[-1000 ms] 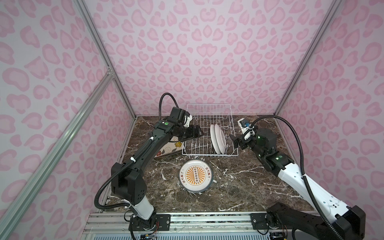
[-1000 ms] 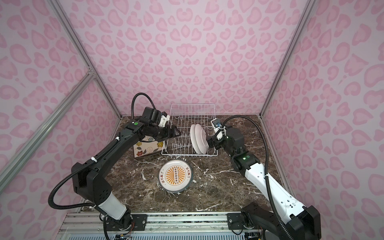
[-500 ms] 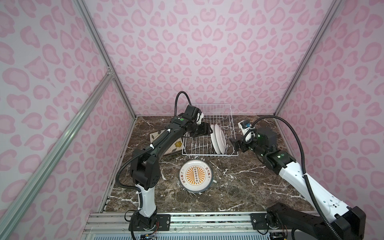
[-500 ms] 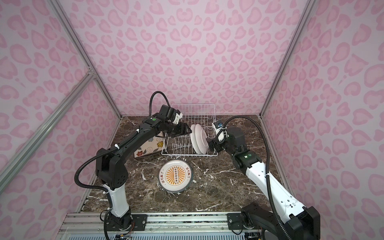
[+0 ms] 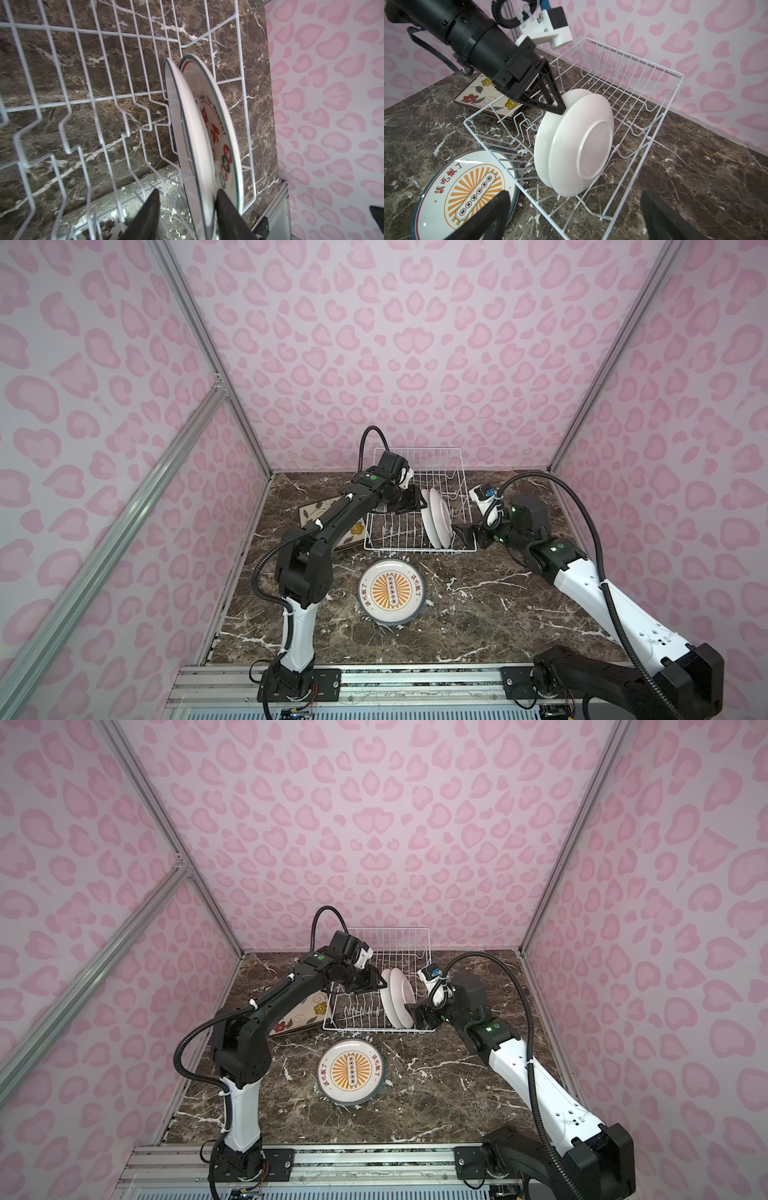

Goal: Unload the plates from the dish rack
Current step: Pick up a plate from the dish rack.

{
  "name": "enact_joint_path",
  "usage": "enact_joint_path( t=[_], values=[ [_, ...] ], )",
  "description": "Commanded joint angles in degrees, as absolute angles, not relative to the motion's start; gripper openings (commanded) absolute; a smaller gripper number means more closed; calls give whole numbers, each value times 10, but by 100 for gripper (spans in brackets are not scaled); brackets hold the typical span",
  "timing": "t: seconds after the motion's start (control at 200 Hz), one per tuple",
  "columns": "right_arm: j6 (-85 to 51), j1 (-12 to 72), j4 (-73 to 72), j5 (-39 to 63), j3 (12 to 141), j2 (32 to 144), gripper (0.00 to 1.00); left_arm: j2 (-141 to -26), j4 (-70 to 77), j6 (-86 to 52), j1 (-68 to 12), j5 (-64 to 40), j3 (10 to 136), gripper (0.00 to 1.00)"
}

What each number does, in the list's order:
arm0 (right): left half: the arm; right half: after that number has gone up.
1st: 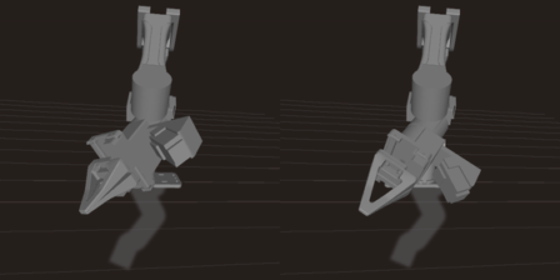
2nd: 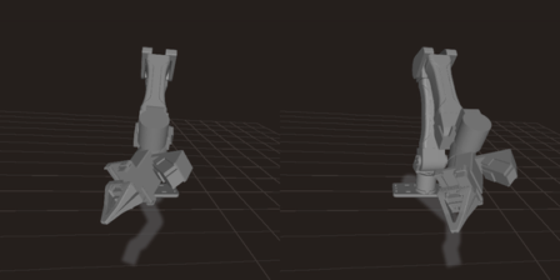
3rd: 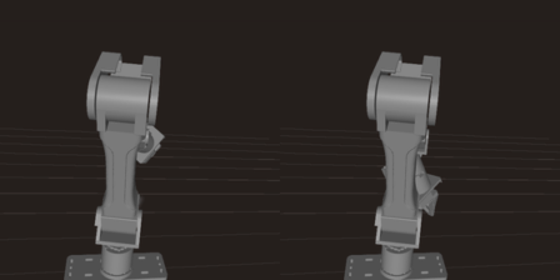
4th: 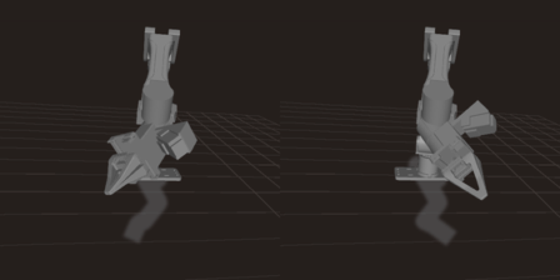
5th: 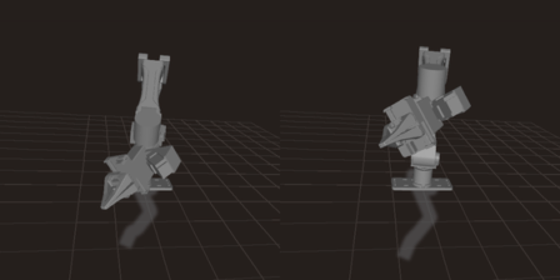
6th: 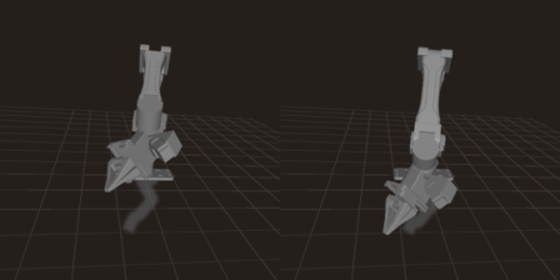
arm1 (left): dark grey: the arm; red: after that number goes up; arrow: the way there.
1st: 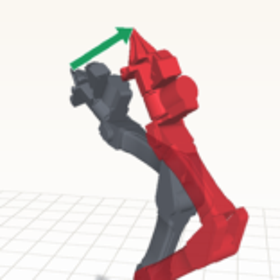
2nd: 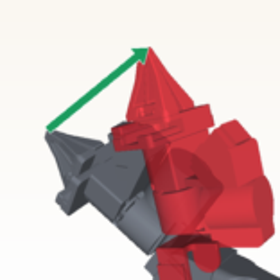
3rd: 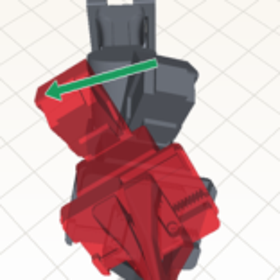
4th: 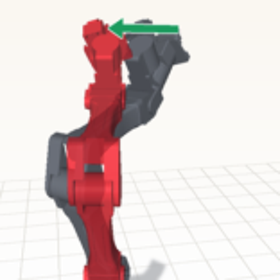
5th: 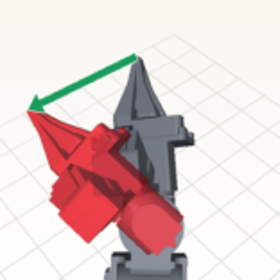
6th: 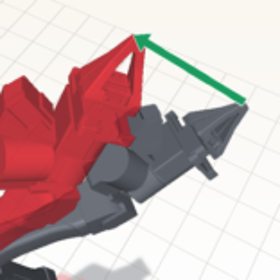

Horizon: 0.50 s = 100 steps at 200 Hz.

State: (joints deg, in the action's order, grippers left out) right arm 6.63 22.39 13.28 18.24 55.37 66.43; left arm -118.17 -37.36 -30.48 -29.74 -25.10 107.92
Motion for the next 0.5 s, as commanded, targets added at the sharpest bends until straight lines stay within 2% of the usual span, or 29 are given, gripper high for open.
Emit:
enact_joint_path(
  t=[0.0, 0.15, 0.17, 0.495],
  values=[
    [67, 223, 120, 192, 552, 668, 99, -1194, -365, -313, -299, -257, 1089, 39],
    [69, 222, 119, 184, 550, 670, 99, -1207, -366, -320, -300, -267, 1100, 38],
    [69, 222, 120, 183, 549, 669, 99, -1208, -366, -322, -300, -268, 1102, 33],
    [67, 216, 108, 169, 543, 665, 99, -1230, -341, -367, -308, -294, 1106, 21]
  ],
)
